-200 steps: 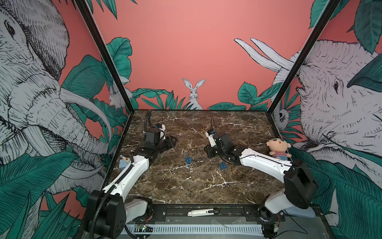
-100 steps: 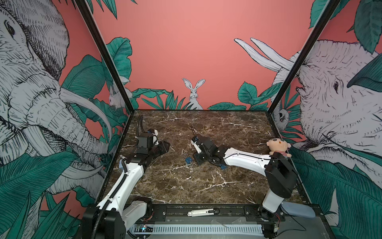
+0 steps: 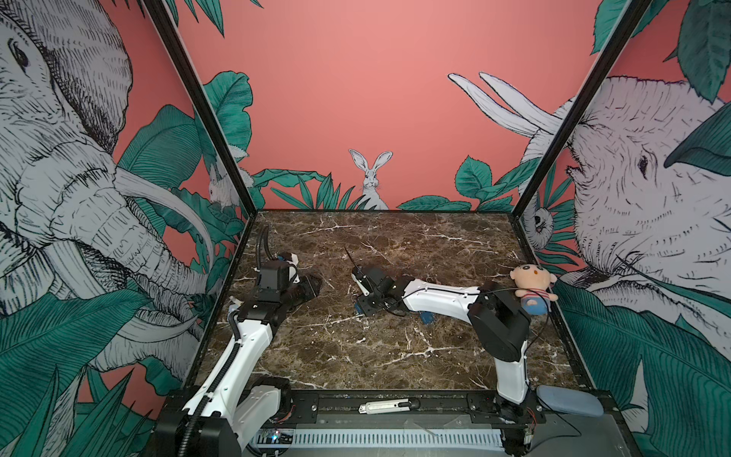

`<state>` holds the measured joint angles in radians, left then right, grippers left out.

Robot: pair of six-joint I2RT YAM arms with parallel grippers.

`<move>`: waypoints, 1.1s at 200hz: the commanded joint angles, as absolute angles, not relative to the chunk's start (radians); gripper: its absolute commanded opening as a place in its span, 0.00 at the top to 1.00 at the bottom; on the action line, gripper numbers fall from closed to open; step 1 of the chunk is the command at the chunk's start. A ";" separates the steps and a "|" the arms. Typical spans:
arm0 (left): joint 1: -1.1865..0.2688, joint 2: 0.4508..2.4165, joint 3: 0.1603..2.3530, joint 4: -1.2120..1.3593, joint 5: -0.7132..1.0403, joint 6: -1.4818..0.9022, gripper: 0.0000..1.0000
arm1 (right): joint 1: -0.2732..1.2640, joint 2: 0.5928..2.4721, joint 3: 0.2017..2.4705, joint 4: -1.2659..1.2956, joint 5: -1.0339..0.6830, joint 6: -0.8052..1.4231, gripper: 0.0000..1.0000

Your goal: Lock with the key

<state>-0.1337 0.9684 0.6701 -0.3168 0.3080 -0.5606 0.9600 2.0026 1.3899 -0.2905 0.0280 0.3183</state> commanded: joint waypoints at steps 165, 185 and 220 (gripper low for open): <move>-0.118 0.968 0.652 -0.295 0.321 -0.596 0.62 | 0.998 2.162 1.512 -0.403 0.112 0.228 0.60; -0.118 0.968 0.650 -0.291 0.328 -0.601 0.62 | 0.997 2.162 1.514 -0.410 0.120 0.226 0.71; -0.118 0.971 0.654 -0.291 0.337 -0.591 0.62 | 1.000 2.126 1.482 -0.384 0.124 0.223 0.84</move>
